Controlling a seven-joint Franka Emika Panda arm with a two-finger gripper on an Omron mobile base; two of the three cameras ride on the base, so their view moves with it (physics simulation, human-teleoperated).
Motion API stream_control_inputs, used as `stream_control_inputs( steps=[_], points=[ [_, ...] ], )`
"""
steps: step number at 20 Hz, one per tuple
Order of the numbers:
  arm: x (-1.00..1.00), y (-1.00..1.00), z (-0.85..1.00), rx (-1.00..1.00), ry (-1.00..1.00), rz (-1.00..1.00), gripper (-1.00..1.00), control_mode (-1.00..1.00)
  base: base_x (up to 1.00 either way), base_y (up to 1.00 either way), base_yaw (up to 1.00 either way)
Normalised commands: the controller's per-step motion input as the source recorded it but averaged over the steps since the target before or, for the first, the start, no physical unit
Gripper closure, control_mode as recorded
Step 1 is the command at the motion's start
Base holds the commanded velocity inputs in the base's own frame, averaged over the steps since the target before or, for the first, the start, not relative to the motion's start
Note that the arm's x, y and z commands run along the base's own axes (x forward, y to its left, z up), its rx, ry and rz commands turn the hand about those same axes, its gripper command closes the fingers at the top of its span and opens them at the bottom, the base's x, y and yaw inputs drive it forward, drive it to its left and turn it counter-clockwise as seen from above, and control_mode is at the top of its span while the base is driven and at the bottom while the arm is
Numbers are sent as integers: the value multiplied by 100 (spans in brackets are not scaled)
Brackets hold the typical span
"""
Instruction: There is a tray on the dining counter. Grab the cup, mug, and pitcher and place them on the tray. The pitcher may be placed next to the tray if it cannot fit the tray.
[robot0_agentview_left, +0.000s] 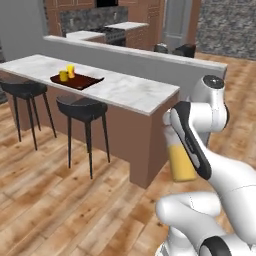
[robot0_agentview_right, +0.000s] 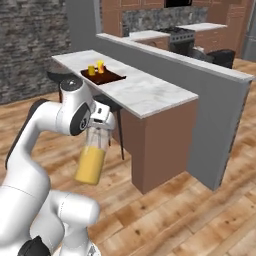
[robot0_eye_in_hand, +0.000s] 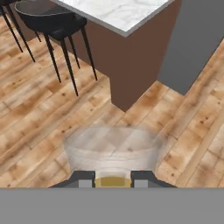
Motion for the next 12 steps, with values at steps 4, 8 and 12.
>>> stream_control_inputs(
  steps=[4,8,12],
  points=[
    [0,0,0,0,0,0,100,100,58,100,-19],
    [0,0,0,0,0,0,100,100,61,100,-15],
    [0,0,0,0,0,0,100,100,60,100,-13]
  ],
)
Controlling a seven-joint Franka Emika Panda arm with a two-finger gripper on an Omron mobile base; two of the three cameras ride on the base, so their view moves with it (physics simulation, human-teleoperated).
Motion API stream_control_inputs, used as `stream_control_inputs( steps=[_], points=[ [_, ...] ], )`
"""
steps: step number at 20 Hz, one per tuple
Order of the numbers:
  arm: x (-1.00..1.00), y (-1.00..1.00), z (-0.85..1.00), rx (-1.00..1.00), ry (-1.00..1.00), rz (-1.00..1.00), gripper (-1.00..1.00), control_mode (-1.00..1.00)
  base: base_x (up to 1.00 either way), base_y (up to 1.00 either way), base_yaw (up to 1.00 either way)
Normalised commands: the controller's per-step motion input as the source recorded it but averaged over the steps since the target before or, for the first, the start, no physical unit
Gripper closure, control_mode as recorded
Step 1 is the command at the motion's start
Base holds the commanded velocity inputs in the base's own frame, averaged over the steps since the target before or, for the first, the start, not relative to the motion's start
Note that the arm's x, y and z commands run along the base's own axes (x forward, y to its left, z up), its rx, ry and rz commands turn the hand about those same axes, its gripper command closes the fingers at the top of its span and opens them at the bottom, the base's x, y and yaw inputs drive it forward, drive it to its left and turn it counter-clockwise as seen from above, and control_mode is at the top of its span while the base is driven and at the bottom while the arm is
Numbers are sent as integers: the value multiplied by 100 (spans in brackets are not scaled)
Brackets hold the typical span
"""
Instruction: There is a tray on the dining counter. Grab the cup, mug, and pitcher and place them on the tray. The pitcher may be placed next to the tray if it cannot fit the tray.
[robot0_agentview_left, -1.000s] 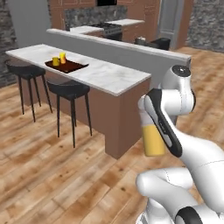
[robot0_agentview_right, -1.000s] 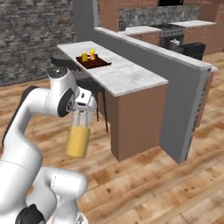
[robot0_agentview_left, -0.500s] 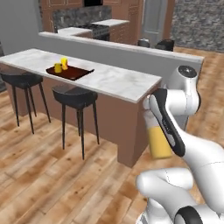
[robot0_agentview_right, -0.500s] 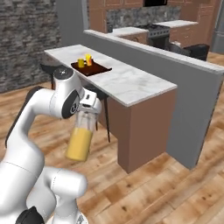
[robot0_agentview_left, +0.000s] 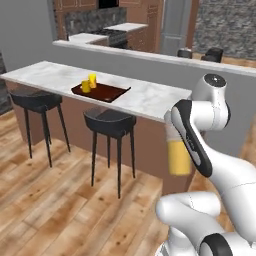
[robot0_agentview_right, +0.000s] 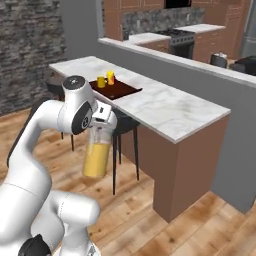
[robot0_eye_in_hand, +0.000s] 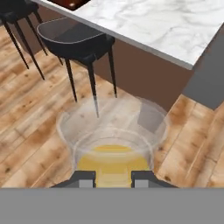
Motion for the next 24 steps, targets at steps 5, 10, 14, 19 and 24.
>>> stream_control_inputs(
  steps=[5,10,14,19,24],
  points=[
    [0,0,0,0,0,0,100,100,52,100,-16],
    [0,0,0,0,0,0,100,100,31,100,-25],
    [0,0,0,0,0,0,100,100,22,100,-29],
    [0,0,0,0,0,0,100,100,9,100,-33],
    [0,0,0,0,0,0,100,100,6,86,-51]
  ],
)
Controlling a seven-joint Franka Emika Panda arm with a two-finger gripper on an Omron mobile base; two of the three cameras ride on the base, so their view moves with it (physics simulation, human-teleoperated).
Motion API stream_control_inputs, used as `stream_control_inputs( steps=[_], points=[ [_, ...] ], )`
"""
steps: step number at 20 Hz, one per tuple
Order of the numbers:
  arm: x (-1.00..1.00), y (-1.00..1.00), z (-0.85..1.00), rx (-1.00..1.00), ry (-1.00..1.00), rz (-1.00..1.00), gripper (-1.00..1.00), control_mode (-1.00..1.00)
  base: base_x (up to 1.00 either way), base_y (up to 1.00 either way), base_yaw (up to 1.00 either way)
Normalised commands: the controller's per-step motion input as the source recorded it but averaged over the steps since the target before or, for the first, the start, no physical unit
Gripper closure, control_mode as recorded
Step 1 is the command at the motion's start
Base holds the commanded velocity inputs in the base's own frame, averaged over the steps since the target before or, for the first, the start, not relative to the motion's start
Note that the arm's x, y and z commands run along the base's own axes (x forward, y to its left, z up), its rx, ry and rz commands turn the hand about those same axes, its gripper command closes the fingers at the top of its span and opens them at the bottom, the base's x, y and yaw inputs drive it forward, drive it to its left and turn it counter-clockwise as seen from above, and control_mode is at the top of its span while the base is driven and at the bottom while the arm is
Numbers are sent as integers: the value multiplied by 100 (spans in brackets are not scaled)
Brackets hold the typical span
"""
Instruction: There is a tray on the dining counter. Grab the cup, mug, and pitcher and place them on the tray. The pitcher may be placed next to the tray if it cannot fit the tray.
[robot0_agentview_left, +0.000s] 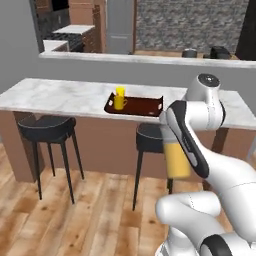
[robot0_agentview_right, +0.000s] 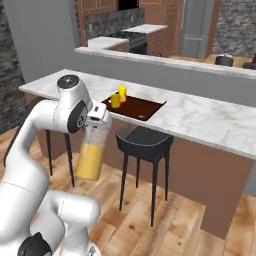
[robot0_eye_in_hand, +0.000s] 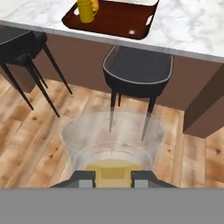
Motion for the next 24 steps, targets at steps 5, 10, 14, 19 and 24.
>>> stream_control_inputs(
  steps=[5,10,14,19,24],
  points=[
    [0,0,0,0,0,0,100,100,14,69,-58],
    [0,0,0,0,0,0,100,100,0,88,-46],
    [0,0,0,0,0,0,100,100,13,100,-31],
    [0,0,0,0,0,0,100,100,49,95,-11],
    [0,0,0,0,0,0,100,100,52,20,0]
  ],
)
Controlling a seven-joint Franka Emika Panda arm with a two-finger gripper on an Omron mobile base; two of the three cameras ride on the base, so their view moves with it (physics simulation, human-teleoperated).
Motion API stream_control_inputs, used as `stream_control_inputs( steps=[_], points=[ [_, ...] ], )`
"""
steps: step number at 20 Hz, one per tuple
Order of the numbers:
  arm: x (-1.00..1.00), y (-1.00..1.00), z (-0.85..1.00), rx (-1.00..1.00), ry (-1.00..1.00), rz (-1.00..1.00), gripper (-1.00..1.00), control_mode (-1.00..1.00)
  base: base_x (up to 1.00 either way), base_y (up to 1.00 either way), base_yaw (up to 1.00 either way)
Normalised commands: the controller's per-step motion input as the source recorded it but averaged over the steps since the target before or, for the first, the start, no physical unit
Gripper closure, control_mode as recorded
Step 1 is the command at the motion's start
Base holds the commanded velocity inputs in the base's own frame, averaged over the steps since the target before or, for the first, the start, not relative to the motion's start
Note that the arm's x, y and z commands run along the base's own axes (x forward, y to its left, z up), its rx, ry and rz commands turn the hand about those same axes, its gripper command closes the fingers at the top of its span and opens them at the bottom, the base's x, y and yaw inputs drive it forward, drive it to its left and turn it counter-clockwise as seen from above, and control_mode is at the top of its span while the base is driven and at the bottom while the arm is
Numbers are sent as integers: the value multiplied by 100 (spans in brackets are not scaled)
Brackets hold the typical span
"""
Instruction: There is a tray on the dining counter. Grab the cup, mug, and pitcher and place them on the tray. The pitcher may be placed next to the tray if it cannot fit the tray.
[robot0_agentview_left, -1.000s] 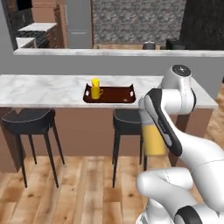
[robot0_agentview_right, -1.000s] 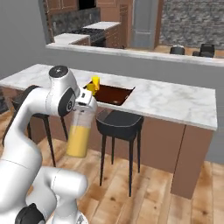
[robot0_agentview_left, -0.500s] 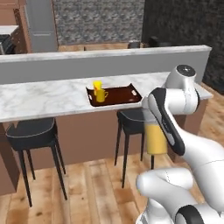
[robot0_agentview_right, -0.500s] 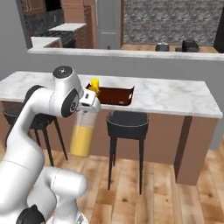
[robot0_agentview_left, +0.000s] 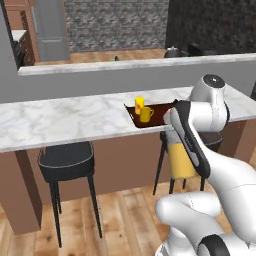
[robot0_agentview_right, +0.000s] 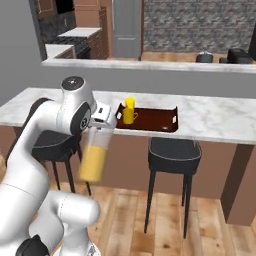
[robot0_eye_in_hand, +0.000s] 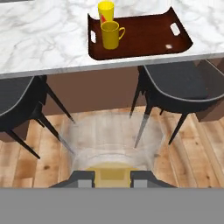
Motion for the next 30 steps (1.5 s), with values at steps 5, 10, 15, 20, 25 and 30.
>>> stream_control_inputs(
  steps=[5,10,15,20,25,30],
  points=[
    [0,0,0,0,0,0,100,100,57,0,0],
    [0,0,0,0,0,0,100,100,61,0,0],
    [0,0,0,0,0,0,100,100,60,0,0],
    [0,0,0,0,0,0,100,100,49,-3,0],
    [0,0,0,0,0,0,100,100,49,-7,0],
    [0,0,0,0,0,0,100,100,46,-8,0]
  ],
)
